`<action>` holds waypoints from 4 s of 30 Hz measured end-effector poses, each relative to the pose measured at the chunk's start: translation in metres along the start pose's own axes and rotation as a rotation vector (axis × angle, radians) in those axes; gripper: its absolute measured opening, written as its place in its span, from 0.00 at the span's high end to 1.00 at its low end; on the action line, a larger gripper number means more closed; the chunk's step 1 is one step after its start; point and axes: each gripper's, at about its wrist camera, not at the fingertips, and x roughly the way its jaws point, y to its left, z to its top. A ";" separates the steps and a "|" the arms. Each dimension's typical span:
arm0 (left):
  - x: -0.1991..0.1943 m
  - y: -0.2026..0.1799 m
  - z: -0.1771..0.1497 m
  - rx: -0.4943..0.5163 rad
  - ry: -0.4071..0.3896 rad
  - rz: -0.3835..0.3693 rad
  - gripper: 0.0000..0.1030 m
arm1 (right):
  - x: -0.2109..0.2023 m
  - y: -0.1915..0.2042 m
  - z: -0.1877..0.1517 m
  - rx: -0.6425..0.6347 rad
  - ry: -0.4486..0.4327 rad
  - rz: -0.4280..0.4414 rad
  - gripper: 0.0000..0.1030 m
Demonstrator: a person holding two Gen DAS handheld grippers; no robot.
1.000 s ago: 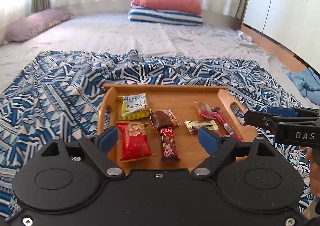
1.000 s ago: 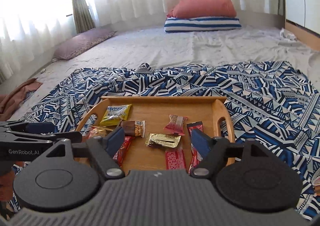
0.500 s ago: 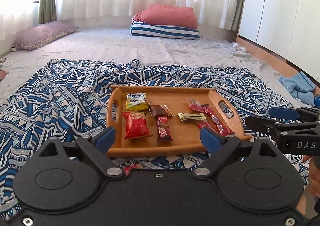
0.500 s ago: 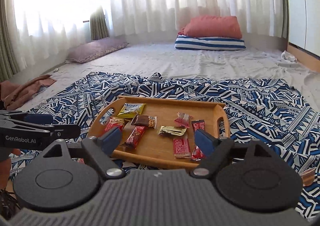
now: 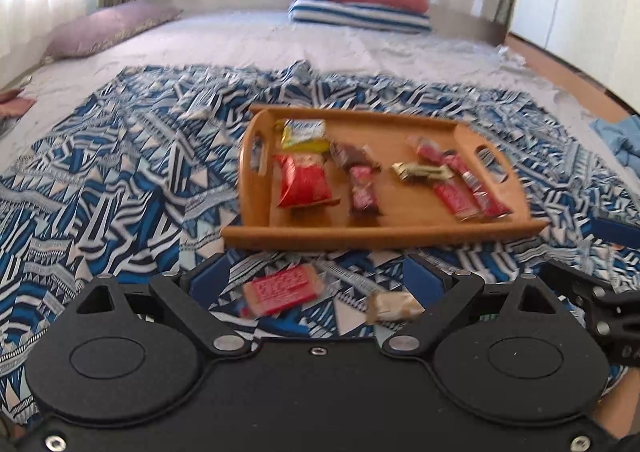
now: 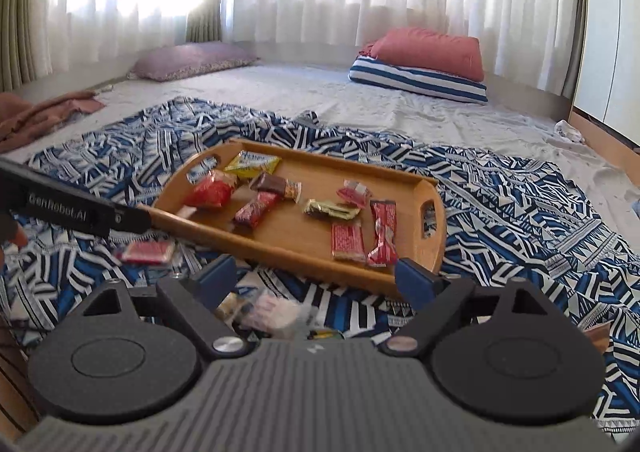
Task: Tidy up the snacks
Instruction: 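Lift both tools off the tray and move to the snacks on the bedspread, then grasp the red biscuit pack with the left tool while the right grasps the green pea snack pack, then lift both held snacks and carry them over the wooden tray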
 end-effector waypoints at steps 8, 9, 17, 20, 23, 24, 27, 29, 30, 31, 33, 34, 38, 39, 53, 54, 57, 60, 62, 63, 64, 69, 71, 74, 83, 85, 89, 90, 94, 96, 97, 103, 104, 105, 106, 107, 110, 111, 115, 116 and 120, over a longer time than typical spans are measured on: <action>0.039 0.020 -0.006 -0.099 0.094 0.037 0.09 | 0.014 -0.001 -0.024 -0.024 0.044 -0.028 0.09; 0.042 0.022 -0.008 -0.113 0.101 0.044 0.09 | 0.015 -0.002 -0.026 -0.022 0.050 -0.030 0.09; 0.065 0.025 -0.021 -0.124 0.102 0.084 0.08 | 0.024 -0.007 -0.049 -0.005 0.068 -0.053 0.09; 0.073 0.022 -0.024 -0.122 0.105 0.097 0.08 | 0.027 -0.009 -0.057 0.020 0.064 -0.051 0.09; 0.079 0.019 -0.026 -0.149 0.080 0.106 0.08 | 0.030 -0.011 -0.064 0.052 0.058 -0.054 0.09; 0.081 0.019 -0.026 -0.159 0.076 0.110 0.07 | 0.031 -0.012 -0.067 0.058 0.056 -0.054 0.09; 0.086 0.015 -0.027 -0.166 0.063 0.126 0.05 | 0.034 -0.011 -0.072 0.061 0.048 -0.062 0.09; 0.089 0.011 -0.027 -0.148 0.055 0.149 0.04 | 0.037 -0.010 -0.074 0.058 0.046 -0.067 0.09; 0.091 0.009 -0.028 -0.137 0.052 0.159 0.04 | 0.038 -0.010 -0.075 0.058 0.047 -0.069 0.09; 0.092 0.007 -0.029 -0.127 0.049 0.166 0.04 | 0.040 -0.010 -0.076 0.059 0.048 -0.070 0.09; 0.094 0.004 -0.030 -0.117 0.043 0.178 0.03 | 0.044 -0.009 -0.077 0.063 0.051 -0.070 0.09; 0.095 0.003 -0.031 -0.113 0.040 0.182 0.03 | 0.046 -0.009 -0.077 0.065 0.054 -0.071 0.09; 0.098 -0.001 -0.033 -0.092 0.037 0.195 0.02 | 0.053 -0.008 -0.081 0.073 0.058 -0.073 0.09; 0.098 -0.002 -0.032 -0.086 0.040 0.197 0.02 | 0.053 -0.007 -0.081 0.072 0.055 -0.074 0.09; 0.092 -0.008 -0.030 -0.047 0.045 0.153 0.38 | 0.052 -0.010 -0.084 0.079 0.046 -0.048 0.09; 0.091 -0.009 -0.031 -0.046 0.046 0.151 0.38 | 0.051 -0.010 -0.084 0.078 0.046 -0.044 0.09; 0.090 -0.011 -0.032 -0.039 0.044 0.152 0.39 | 0.049 -0.009 -0.084 0.078 0.043 -0.038 0.13; 0.088 -0.012 -0.033 -0.041 0.046 0.145 0.39 | 0.047 -0.007 -0.085 0.076 0.039 -0.028 0.18; 0.086 -0.012 -0.033 -0.044 0.048 0.137 0.39 | 0.045 -0.005 -0.084 0.072 0.037 -0.023 0.23; 0.086 -0.011 -0.033 -0.045 0.049 0.135 0.39 | 0.045 -0.005 -0.084 0.068 0.036 -0.021 0.24; 0.085 -0.011 -0.033 -0.047 0.050 0.131 0.39 | 0.044 -0.004 -0.083 0.063 0.036 -0.016 0.28; 0.081 -0.011 -0.033 -0.042 0.052 0.121 0.40 | 0.043 -0.001 -0.079 0.056 0.034 -0.005 0.50; 0.078 -0.012 -0.033 -0.035 0.048 0.115 0.40 | 0.043 -0.001 -0.078 0.056 0.031 -0.009 0.54; 0.074 -0.015 -0.033 -0.014 0.036 0.113 0.40 | 0.041 -0.001 -0.077 0.062 0.025 -0.008 0.57; 0.058 -0.028 -0.032 0.058 -0.005 0.087 0.40 | 0.032 0.001 -0.068 0.059 -0.002 -0.030 0.59; 0.054 -0.030 -0.032 0.072 -0.013 0.078 0.40 | 0.031 0.001 -0.065 0.064 -0.004 -0.035 0.59; 0.049 -0.034 -0.031 0.084 -0.023 0.060 0.40 | 0.030 0.002 -0.061 0.083 -0.005 -0.052 0.60; 0.048 -0.035 -0.031 0.085 -0.023 0.056 0.40 | 0.030 0.002 -0.060 0.090 -0.006 -0.055 0.60; 0.044 -0.036 -0.030 0.094 -0.028 0.045 0.40 | 0.028 0.003 -0.055 0.110 -0.006 -0.066 0.60; 0.043 -0.036 -0.029 0.095 -0.029 0.039 0.40 | 0.026 0.003 -0.052 0.114 -0.012 -0.069 0.60; 0.043 -0.036 -0.029 0.095 -0.030 0.036 0.40 | 0.025 0.003 -0.051 0.115 -0.015 -0.068 0.60; 0.040 -0.038 -0.025 0.101 -0.042 0.026 0.40 | 0.023 0.002 -0.041 0.120 -0.033 -0.072 0.60; 0.040 -0.039 -0.024 0.101 -0.044 0.023 0.40 | 0.023 0.002 -0.040 0.123 -0.034 -0.071 0.60; 0.039 -0.040 -0.024 0.101 -0.046 0.021 0.40 | 0.023 0.002 -0.038 0.127 -0.036 -0.071 0.60; 0.039 -0.040 -0.023 0.101 -0.047 0.019 0.40 | 0.023 0.001 -0.037 0.130 -0.037 -0.070 0.60; 0.039 -0.040 -0.023 0.102 -0.049 0.016 0.40 | 0.023 0.001 -0.036 0.132 -0.039 -0.068 0.60; 0.038 -0.042 -0.021 0.106 -0.052 0.011 0.40 | 0.023 0.001 -0.032 0.133 -0.045 -0.070 0.60; 0.038 -0.042 -0.020 0.107 -0.053 0.009 0.40 | 0.024 0.001 -0.031 0.133 -0.046 -0.071 0.60; 0.039 -0.043 -0.015 0.108 -0.058 0.003 0.40 | 0.025 -0.001 -0.026 0.133 -0.052 -0.077 0.60; 0.040 -0.043 -0.014 0.107 -0.059 0.002 0.40 | 0.025 -0.001 -0.025 0.131 -0.053 -0.079 0.60; 0.042 -0.045 -0.007 0.111 -0.065 -0.004 0.40 | 0.027 -0.004 -0.019 0.129 -0.058 -0.082 0.60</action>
